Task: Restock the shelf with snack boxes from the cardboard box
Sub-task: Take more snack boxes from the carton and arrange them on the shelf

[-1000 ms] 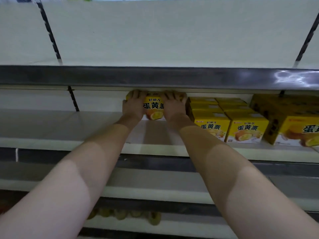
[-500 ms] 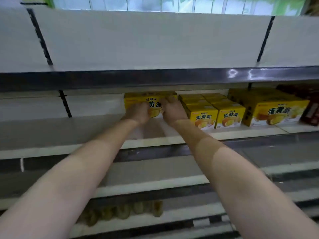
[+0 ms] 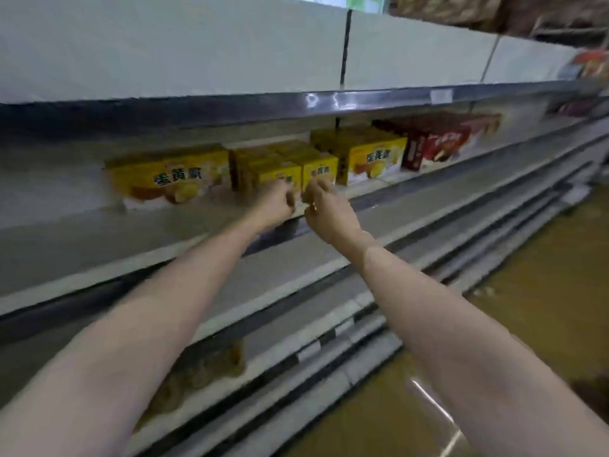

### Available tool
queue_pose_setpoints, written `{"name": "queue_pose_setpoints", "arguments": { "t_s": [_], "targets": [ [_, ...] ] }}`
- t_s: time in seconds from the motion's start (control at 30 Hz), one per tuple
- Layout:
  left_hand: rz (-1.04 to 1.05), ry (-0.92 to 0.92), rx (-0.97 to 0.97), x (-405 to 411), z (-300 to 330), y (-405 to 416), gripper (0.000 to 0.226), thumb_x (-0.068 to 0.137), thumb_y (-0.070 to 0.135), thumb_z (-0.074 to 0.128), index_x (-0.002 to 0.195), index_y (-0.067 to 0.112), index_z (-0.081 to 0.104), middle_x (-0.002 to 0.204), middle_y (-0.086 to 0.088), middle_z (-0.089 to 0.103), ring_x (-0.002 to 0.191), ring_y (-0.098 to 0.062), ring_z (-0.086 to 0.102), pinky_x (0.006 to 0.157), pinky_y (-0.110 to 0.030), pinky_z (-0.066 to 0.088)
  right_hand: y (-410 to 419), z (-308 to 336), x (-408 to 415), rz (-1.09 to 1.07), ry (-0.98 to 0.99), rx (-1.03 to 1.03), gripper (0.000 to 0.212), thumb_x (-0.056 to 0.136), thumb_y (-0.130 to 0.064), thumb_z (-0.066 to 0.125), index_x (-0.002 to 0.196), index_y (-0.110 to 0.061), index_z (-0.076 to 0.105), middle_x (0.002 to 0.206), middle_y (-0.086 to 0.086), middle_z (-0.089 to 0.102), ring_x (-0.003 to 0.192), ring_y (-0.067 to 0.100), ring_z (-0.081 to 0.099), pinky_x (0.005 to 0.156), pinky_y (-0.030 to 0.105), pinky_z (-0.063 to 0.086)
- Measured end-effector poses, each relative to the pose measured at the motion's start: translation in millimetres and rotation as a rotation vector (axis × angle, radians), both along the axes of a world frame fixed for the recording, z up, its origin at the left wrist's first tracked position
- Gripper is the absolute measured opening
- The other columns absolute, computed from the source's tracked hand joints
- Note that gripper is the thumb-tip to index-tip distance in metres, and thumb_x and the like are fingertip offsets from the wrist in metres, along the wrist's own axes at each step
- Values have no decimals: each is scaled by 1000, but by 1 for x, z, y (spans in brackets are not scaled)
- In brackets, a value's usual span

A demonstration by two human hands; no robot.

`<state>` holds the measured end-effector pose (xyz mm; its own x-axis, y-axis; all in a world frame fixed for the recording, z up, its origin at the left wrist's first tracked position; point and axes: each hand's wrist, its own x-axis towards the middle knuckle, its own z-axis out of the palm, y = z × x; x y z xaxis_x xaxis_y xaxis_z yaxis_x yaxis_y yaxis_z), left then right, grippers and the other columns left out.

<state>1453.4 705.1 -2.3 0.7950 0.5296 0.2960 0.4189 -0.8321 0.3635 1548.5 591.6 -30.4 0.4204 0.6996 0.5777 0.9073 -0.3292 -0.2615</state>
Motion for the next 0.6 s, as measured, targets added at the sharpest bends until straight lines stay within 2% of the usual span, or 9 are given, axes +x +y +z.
{"name": "queue_pose_setpoints", "arguments": {
  "t_s": [0.03,0.1,0.17,0.27,0.37,0.5,0.6],
  "targets": [
    [-41,9,-7,8,-3,-15,34,86,23,64,57,19,46,62,-2,49,69,-29,56,56,-30,41,-17,-9,7,-35,20,-5,15,83,-3,56,97,-5,61,104,18,60,90,39,57,68,38,39],
    [-96,87,24,24,-12,-45,28,85,33,65,63,22,51,70,-3,55,73,-29,60,63,-36,49,-49,-28,18,-96,59,-12,12,84,-4,56,95,-3,62,99,20,62,89,40,58,70,40,43],
    [-184,171,-3,44,-29,-70,17,87,22,60,69,21,57,77,-5,63,77,-29,63,69,-39,55,-82,-50,28,-169,113,-72,14,87,-7,57,100,-4,62,101,19,64,93,39,57,75,41,43],
    [-306,205,-32,72,-59,-114,19,86,9,58,68,17,58,74,-9,61,80,-34,64,70,-43,51,-139,-82,43,-262,183,-110,13,87,-11,59,99,-9,60,100,15,61,92,38,57,76,39,42],
    [-389,239,-49,101,-82,-164,4,85,8,64,83,9,67,87,-13,68,88,-31,65,76,-37,49,-204,-107,62,-344,277,-99,10,88,-14,59,97,-11,58,100,10,61,92,32,56,80,39,46],
    [-489,263,-68,142,-108,-253,13,86,15,65,74,18,61,77,-2,61,76,-22,60,65,-29,44,-307,-131,91,-456,371,-72,11,90,-20,59,99,-13,57,100,10,59,92,31,57,79,38,47],
    [-583,235,-139,179,-128,-331,6,88,10,63,88,6,68,81,-4,62,75,-18,57,69,-29,46,-384,-147,111,-539,432,-44,14,89,-20,61,99,-10,59,98,10,60,94,30,57,81,41,49]
  ]
}}
